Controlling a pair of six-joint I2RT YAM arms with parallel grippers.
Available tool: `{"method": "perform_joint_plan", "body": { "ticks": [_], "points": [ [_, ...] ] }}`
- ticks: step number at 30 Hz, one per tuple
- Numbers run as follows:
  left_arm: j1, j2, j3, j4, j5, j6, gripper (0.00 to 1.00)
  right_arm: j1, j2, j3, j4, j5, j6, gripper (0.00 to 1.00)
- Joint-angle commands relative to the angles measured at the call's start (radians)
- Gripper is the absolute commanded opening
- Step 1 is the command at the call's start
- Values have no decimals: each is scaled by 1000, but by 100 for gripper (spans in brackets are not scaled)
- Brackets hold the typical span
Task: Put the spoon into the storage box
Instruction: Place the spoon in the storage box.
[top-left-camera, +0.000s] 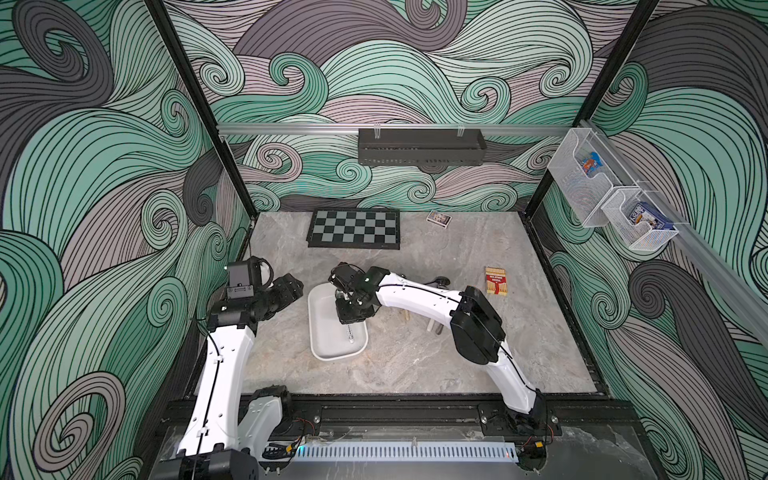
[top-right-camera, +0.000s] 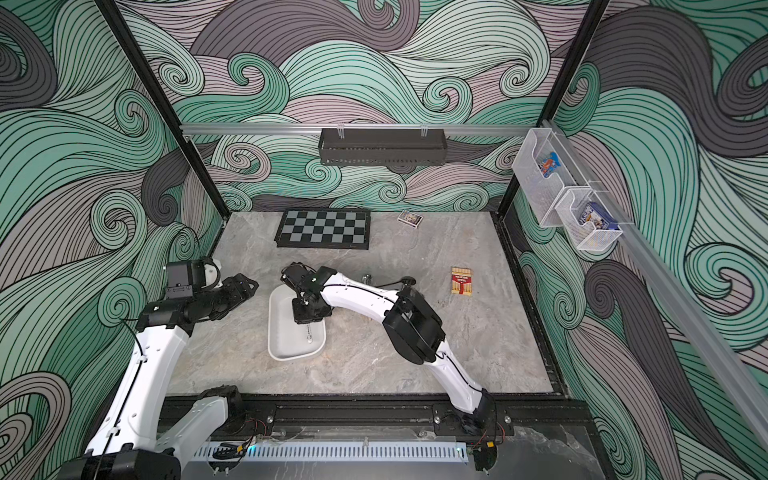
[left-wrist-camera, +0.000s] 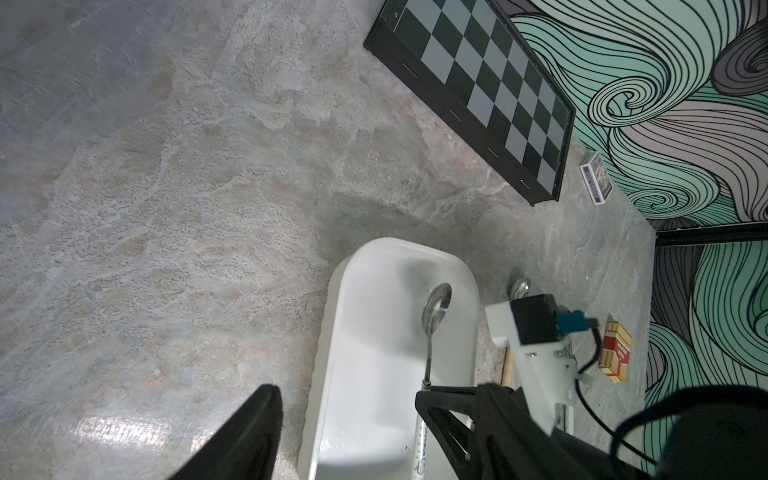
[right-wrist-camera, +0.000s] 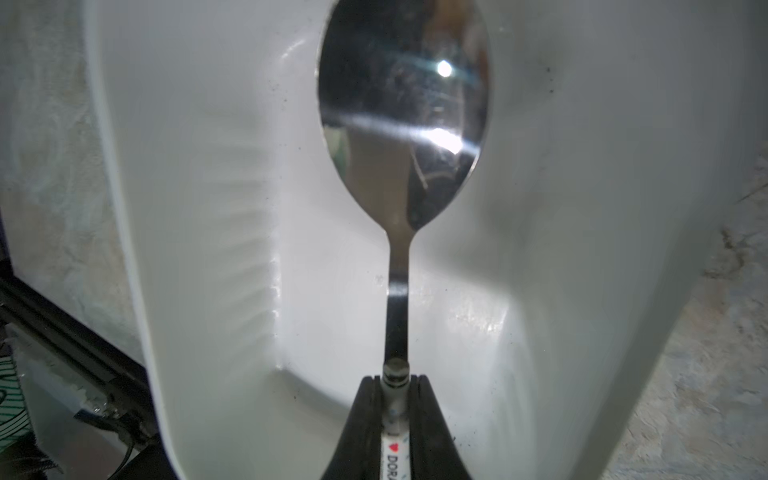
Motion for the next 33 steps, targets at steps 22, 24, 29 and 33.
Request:
{"method": "perform_joint_plan", "body": {
  "ticks": [22,24,29,33],
  "points": [
    [6,-7,14,-23,8,6,76,-45,7,-46,-7,86,83,13],
    [5,-7,13,-25,8,6,77,-42,27,-18,-8,79,89,21],
    [6,-4,12,-24,12,8,76,-34,14,6,-7,89,71,37],
    [6,0,12,-26,25,11,76,-33,-50,-12,-9,84,26,40]
  ]
}}
